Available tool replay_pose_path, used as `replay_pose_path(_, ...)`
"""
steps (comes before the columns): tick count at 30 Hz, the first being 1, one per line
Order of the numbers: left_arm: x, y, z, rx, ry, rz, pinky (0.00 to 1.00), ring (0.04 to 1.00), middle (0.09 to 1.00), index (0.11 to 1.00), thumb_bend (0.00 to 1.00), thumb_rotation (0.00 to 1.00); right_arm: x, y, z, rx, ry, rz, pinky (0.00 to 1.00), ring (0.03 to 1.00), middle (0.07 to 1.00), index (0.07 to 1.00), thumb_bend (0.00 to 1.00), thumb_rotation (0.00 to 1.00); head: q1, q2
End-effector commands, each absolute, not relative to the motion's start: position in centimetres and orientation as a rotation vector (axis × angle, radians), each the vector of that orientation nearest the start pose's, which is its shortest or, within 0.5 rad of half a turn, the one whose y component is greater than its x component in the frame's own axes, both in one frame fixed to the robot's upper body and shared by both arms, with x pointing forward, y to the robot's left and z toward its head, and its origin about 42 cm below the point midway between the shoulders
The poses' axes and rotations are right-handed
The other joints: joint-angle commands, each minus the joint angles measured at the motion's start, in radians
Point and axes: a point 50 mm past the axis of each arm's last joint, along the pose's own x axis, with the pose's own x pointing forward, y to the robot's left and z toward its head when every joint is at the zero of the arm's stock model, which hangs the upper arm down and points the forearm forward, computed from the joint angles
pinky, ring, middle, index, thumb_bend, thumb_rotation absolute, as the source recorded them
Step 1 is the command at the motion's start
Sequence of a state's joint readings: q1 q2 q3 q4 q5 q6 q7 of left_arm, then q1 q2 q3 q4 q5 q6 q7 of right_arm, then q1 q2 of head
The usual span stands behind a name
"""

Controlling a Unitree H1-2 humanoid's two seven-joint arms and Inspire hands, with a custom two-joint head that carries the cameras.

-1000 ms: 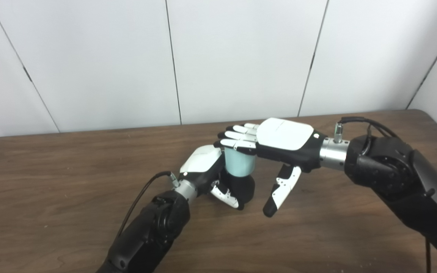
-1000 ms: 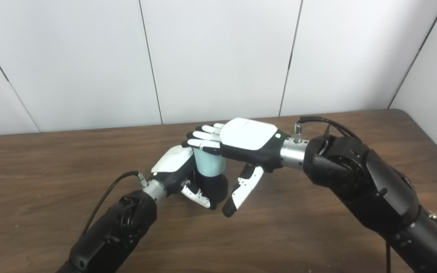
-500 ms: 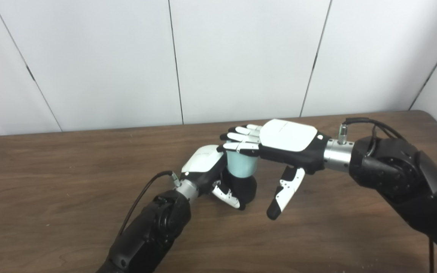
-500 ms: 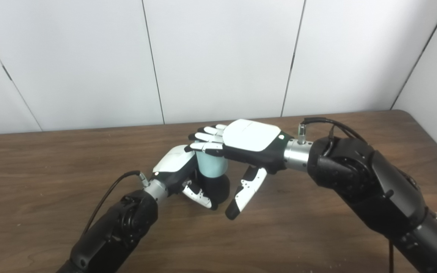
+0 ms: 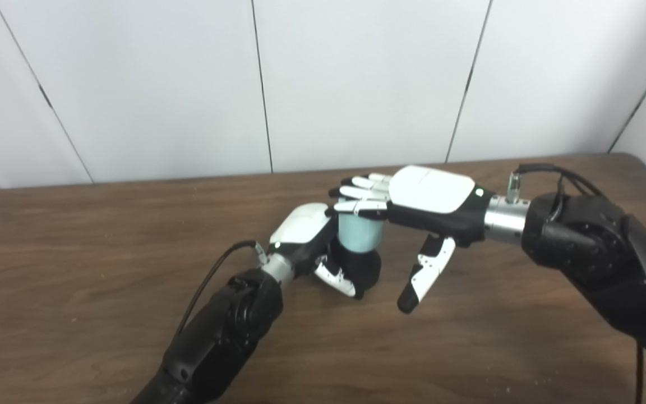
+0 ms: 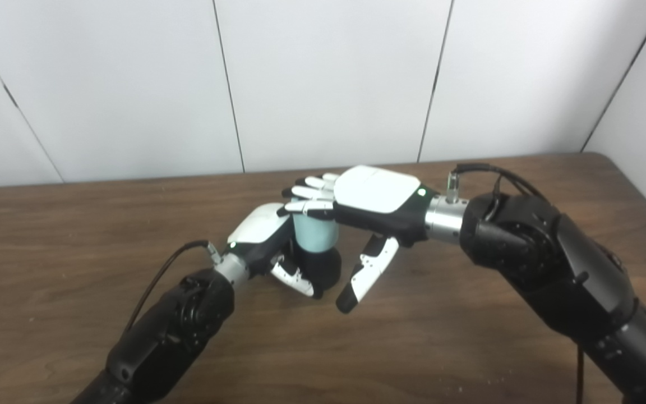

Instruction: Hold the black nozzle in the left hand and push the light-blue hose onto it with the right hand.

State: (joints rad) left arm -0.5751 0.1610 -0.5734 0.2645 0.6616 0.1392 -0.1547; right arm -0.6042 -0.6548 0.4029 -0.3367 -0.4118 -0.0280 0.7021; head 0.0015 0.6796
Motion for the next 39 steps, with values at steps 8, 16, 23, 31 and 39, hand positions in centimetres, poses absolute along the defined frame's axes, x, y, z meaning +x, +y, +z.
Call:
replay_pose_path(8, 40.6, 12.1, 12.9, 1.173, -0.025, -0.607, 0.48, 0.501, 0.490, 0.482, 0.53, 0.00, 34.5, -23.0, 27.5, -1.416, -0.231, 1.067, 1.00, 1.000, 1.000, 0.998, 0.93, 0.92, -0.002, 0.006)
replay_pose_path(16, 40.6, 11.8, 12.9, 1.175, -0.024, -0.612, 0.51, 0.507, 0.490, 0.483, 0.53, 0.00, 34.5, -22.8, 27.2, -1.411, -0.195, 1.083, 1.00, 1.000, 1.000, 1.000, 0.94, 0.89, 0.000, 0.008)
replay_pose_path(23, 40.6, 12.0, 13.0, 1.168, -0.025, -0.618, 0.50, 0.502, 0.488, 0.483, 0.53, 0.00, 34.7, -22.4, 27.6, -1.394, -0.221, 1.087, 1.00, 1.000, 1.000, 1.000, 0.94, 0.89, -0.001, 0.005)
replay_pose_path(31, 40.6, 12.1, 12.5, 1.181, -0.021, -0.617, 0.52, 0.503, 0.488, 0.483, 0.53, 0.00, 35.6, -22.1, 31.1, -1.208, -0.502, 0.824, 0.95, 0.978, 1.000, 1.000, 0.76, 0.71, -0.006, -0.016)
replay_pose_path(39, 40.5, 11.8, 12.4, 1.181, -0.017, -0.617, 0.54, 0.524, 0.500, 0.478, 0.52, 0.00, 36.2, -21.4, 31.8, -0.986, -0.528, 0.392, 0.77, 0.915, 0.995, 1.000, 0.69, 0.23, -0.003, -0.029)
